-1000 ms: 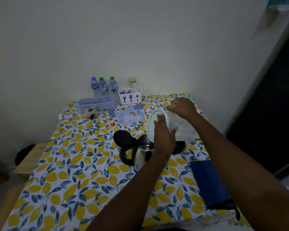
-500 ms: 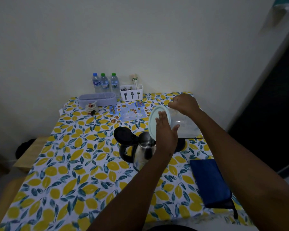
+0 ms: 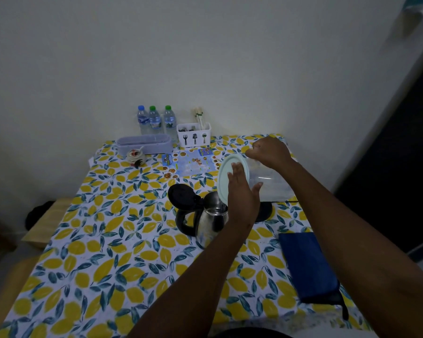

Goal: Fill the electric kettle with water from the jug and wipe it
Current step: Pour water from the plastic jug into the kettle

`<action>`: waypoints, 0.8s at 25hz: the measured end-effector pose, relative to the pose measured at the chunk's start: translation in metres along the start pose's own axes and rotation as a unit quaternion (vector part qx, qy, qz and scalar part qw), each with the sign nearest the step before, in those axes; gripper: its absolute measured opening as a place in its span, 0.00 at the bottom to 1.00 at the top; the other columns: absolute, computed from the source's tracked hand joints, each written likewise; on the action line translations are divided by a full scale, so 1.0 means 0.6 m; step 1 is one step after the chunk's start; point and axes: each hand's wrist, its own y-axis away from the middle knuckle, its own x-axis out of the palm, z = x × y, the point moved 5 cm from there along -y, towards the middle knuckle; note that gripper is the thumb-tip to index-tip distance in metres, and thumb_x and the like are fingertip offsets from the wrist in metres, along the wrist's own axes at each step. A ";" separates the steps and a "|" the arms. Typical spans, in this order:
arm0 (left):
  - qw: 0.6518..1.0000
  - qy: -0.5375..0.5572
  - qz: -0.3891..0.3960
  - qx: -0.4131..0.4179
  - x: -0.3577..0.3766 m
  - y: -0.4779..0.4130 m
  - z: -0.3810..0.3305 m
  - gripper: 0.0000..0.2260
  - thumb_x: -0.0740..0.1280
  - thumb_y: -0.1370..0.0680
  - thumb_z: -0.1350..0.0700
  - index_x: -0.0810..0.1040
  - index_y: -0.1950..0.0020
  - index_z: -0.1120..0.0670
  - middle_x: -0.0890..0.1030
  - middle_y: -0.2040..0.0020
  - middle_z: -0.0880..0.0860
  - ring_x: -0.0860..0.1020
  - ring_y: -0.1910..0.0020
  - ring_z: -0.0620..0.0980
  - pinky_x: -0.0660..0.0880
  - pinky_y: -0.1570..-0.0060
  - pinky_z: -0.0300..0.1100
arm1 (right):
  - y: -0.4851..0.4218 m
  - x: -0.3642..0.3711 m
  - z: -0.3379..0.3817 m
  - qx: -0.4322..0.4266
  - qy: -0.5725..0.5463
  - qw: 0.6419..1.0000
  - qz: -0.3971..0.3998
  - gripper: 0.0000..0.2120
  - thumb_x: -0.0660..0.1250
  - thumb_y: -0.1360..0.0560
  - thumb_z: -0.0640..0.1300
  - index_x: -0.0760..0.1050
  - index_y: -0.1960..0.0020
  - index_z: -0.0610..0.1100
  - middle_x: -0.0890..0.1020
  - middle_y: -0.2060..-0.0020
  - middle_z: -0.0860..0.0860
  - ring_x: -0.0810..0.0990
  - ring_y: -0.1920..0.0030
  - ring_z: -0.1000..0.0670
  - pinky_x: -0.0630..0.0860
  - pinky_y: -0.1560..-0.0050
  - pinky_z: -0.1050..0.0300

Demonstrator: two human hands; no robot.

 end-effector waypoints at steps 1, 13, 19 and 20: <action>1.000 0.000 0.000 0.000 0.000 0.001 0.000 0.35 0.63 0.20 0.49 0.45 0.22 0.53 0.52 0.20 0.55 0.51 0.22 0.57 0.62 0.27 0.54 | 0.000 0.000 0.001 0.001 0.010 1.000 0.003 0.16 0.59 0.40 0.56 0.58 0.76 0.46 0.61 0.77 0.50 0.62 0.74 0.50 0.55 0.72 0.55; 1.000 -0.005 -0.005 -0.011 -0.010 0.007 -0.006 0.35 0.63 0.20 0.48 0.44 0.22 0.53 0.53 0.20 0.56 0.52 0.22 0.57 0.62 0.26 0.54 | -0.001 -0.002 0.007 0.006 0.019 1.000 0.016 0.17 0.63 0.35 0.54 0.64 0.74 0.44 0.68 0.75 0.46 0.69 0.70 0.46 0.59 0.71 0.55; 1.000 -0.001 -0.001 -0.006 -0.017 0.007 -0.009 0.34 0.62 0.20 0.49 0.45 0.22 0.54 0.51 0.20 0.54 0.51 0.21 0.56 0.61 0.26 0.52 | 0.000 -0.003 0.022 -0.024 0.057 0.998 0.031 0.17 0.57 0.38 0.55 0.58 0.76 0.45 0.62 0.77 0.48 0.65 0.71 0.46 0.55 0.72 0.54; 1.000 -0.001 0.000 -0.003 -0.017 0.007 -0.009 0.34 0.62 0.20 0.49 0.45 0.22 0.54 0.51 0.20 0.55 0.51 0.21 0.56 0.60 0.26 0.52 | 0.000 -0.003 0.023 -0.024 0.057 0.998 0.031 0.18 0.57 0.37 0.55 0.58 0.76 0.45 0.62 0.77 0.48 0.65 0.71 0.46 0.56 0.72 0.54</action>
